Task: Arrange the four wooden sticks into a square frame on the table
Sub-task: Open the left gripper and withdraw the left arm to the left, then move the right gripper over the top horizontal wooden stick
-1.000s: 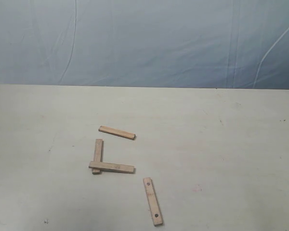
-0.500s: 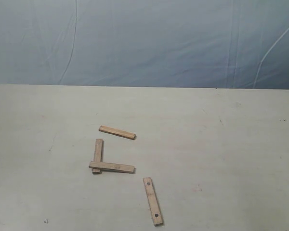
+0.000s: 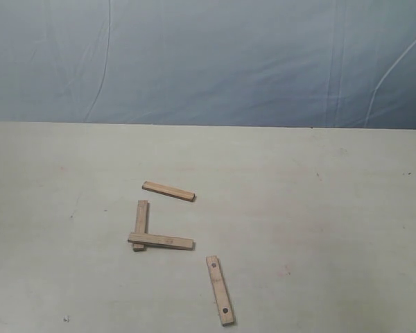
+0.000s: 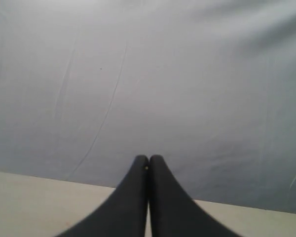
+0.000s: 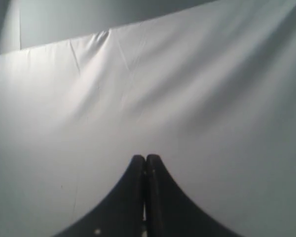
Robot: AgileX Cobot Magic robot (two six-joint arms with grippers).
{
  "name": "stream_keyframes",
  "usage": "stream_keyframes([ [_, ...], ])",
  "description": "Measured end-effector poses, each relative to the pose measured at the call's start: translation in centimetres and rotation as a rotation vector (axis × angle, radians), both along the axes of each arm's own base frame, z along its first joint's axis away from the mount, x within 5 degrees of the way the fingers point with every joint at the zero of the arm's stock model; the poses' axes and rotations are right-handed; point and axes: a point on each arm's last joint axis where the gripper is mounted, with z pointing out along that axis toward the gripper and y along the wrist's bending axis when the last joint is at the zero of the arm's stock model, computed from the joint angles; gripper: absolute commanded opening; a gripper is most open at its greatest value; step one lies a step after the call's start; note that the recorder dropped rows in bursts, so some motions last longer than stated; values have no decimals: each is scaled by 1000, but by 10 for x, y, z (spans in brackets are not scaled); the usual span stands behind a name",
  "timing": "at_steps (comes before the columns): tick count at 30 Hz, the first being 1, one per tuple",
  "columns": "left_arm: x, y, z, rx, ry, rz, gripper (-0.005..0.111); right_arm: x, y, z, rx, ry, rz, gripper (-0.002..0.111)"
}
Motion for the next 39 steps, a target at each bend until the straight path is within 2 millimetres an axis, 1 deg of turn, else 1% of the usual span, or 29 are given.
stream_keyframes([
  [1, -2, 0, 0, -2, -1, -1, 0, 20, 6, 6, -14, 17, 31, -1],
  [4, -5, 0, -4, 4, 26, -6, 0, 81, 20, -9, -55, 149, 101, -1],
  [5, -5, 0, -6, 11, 46, -7, 0, 97, 25, -10, -73, 173, 122, -1],
  [7, -5, 0, -10, 17, 88, -11, 0, 138, 35, -23, -109, 281, 155, -1],
  [8, -4, 0, -11, 22, 106, -12, 0, 153, 40, -30, -127, 346, 160, -1],
  [9, -4, 0, -13, 25, 119, -13, 0, 173, 47, -35, -165, 404, 157, -1],
  [10, -4, 0, -13, 26, 124, -14, 0, 190, 55, -45, -216, 478, 145, -1],
  [11, -4, -1, -14, 29, 131, -14, 0, 204, 63, -58, -282, 543, 132, -1],
  [13, -4, -1, -14, 35, 134, -14, 0, 229, 80, -78, -407, 668, 51, -1],
  [15, -4, -1, -14, 42, 138, -14, 0, 245, 95, -93, -515, 745, -56, -1],
  [17, -4, -1, -15, 50, 140, -14, 0, 256, 113, -104, -637, 783, -154, -1],
  [18, -4, -1, -15, 56, 141, -14, 0, 260, 119, -103, -705, 786, -192, -1],
  [20, -4, -1, -15, 57, 142, -14, 0, 266, 138, -103, -825, 816, -211, -1],
  [21, -4, -1, -15, 57, 142, -14, 0, 267, 146, -103, -882, 850, -199, -1],
  [23, -4, -1, -15, 57, 142, -14, 0, 272, 162, -100, -936, 936, -123, -1],
  [24, -4, -1, -15, 57, 143, -14, 0, 273, 166, -108, -1002, 985, -83, -1],
  [25, -4, -1, -15, 58, 145, -14, 0, 275, 175, -106, -1010, 1036, 1, -1],
  [26, -4, -1, -15, 58, 145, -14, 0, 275, 181, -108, -1041, 1083, 81, 0],
  [27, -4, -1, -15, 58, 145, -14, 0, 276, 185, -110, -1082, 1104, 135, 3],
  [29, -4, -1, -15, 58, 145, -14, 0, 276, 198, -121, -1089, 1181, 279, 14],
  [30, -4, -1, -15, 58, 145, -14, 0, 276, 205, -123, -1076, 1190, 330, 25],
  [31, -4, -1, -15, 59, 145, -14, 0, 277, 212, -134, -1081, 1216, 381, 32],
  [32, -4, -1, -16, 59, 147, -14, 0, 277, 218, -139, -1070, 1224, 423, 40],
  [33, -4, -1, -16, 59, 148, -14, 0, 278, 223, -150, -1075, 1239, 449, 48],
  [34, -4, -1, -16, 59, 148, -14, 0, 277, 231, -155, -1070, 1235, 489, 52],
  [37, -4, -1, -16, 59, 148, -14, 0, 274, 249, -182, -1104, 1231, 560, 53],
  [39, -4, -1, -16, 59, 148, -14, 0, 271, 260, -194, -1132, 1213, 593, 53],
])
